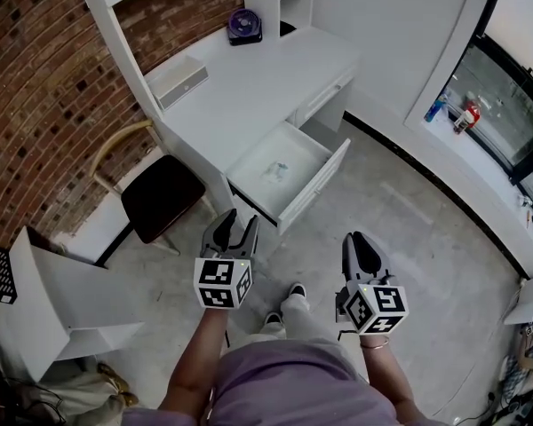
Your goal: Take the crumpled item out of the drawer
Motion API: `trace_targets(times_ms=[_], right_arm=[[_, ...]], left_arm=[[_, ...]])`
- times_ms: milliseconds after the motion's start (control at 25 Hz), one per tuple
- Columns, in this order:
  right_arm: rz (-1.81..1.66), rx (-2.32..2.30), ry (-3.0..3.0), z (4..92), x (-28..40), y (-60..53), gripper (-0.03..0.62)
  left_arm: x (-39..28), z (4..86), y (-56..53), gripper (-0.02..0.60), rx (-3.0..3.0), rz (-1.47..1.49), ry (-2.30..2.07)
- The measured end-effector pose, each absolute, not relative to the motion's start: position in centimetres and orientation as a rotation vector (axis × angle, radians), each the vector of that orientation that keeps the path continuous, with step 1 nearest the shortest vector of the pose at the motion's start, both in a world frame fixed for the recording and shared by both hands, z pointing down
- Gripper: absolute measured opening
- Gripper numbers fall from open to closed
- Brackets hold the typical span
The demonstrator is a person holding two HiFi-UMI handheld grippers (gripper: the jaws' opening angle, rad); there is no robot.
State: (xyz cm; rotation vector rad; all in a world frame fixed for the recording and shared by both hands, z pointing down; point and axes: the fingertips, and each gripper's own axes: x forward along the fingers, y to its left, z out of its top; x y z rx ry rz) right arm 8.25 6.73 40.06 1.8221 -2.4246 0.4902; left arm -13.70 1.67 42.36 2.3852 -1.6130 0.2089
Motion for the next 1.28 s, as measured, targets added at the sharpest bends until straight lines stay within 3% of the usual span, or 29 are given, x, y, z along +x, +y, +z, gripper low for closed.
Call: trace_targets(times_ms=[1280], right_arm=[[0.512,1.692,-2.511,40.4,12.5,-11.1,0.044]], left_arm=[[-8.4,46.9,-15.8,0.192,2.295,0.395,-1.624]])
